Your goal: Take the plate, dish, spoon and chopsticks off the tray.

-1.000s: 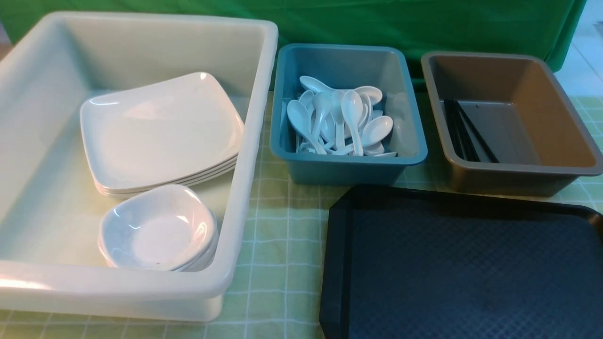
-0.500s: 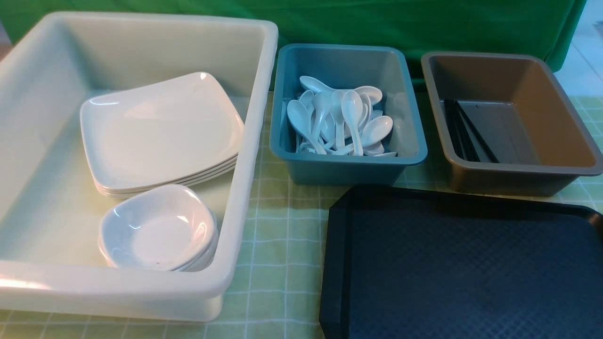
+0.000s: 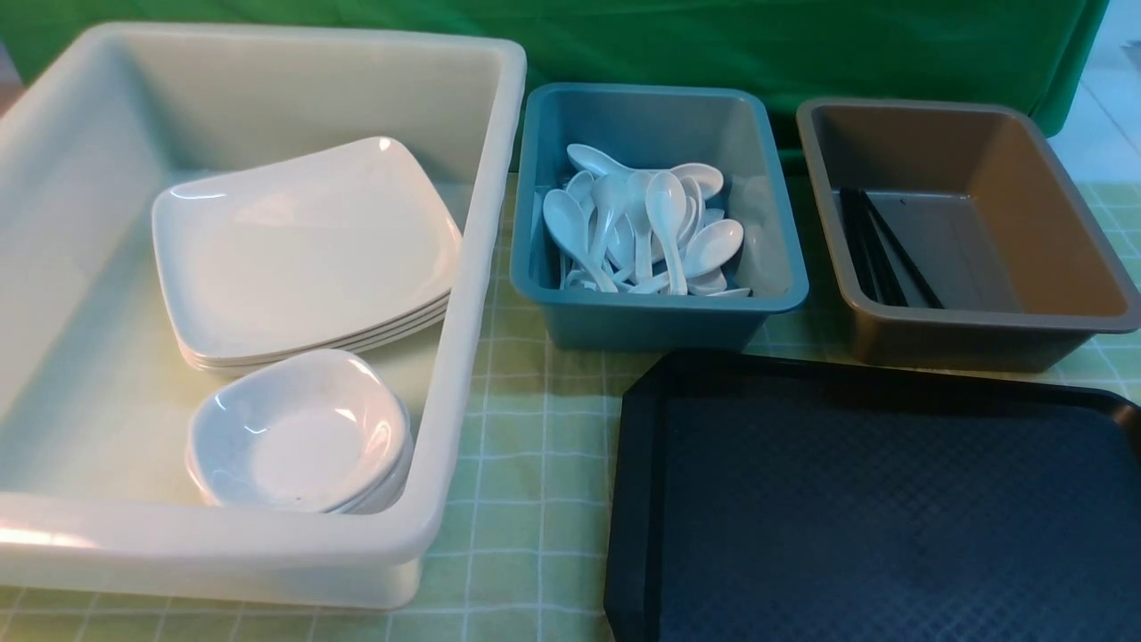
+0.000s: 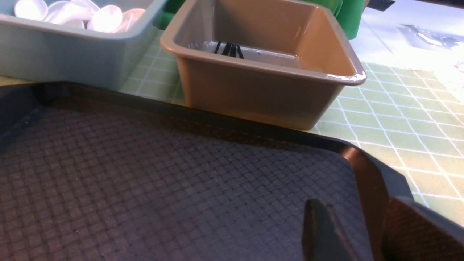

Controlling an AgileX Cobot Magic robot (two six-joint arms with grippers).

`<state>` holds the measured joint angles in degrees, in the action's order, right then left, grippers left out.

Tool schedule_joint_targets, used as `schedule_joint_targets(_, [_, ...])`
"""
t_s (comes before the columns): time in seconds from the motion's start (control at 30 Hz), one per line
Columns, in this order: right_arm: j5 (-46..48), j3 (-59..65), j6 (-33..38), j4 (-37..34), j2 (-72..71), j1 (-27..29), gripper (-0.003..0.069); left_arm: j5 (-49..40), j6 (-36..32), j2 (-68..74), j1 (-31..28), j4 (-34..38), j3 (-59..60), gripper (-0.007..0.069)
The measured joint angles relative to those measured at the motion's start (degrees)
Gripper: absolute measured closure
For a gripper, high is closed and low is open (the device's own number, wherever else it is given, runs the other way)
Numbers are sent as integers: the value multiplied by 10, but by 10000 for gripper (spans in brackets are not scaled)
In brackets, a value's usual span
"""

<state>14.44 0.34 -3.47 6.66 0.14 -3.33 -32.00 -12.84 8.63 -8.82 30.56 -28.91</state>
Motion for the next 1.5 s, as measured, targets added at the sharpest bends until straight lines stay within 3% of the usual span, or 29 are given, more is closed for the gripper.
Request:
schedule_joint_targets(0.23, [0, 0, 0, 0, 0, 0, 418, 0, -5, -1, 0, -93, 37, 633])
schedule_joint_targets(0.47, [0, 0, 0, 0, 0, 0, 418, 160, -4, -5, 0, -110, 148, 633])
schedule_joint_targets(0.63, [0, 0, 0, 0, 0, 0, 418, 195, 90, -41, 26, -233, 223, 633])
schedule_joint_targets(0.73, [0, 0, 0, 0, 0, 0, 418, 210, 125, -56, 47, -272, 250, 633])
schedule_joint_targets(0.93, [0, 0, 0, 0, 0, 0, 418, 248, 138, -85, 73, -273, 292, 633])
schedule_joint_targets(1.17, [0, 0, 0, 0, 0, 0, 418, 193, 140, -85, 75, -268, 293, 633])
schedule_joint_targets(1.5, [0, 0, 0, 0, 0, 0, 418, 191, 140, -85, 75, -268, 293, 633])
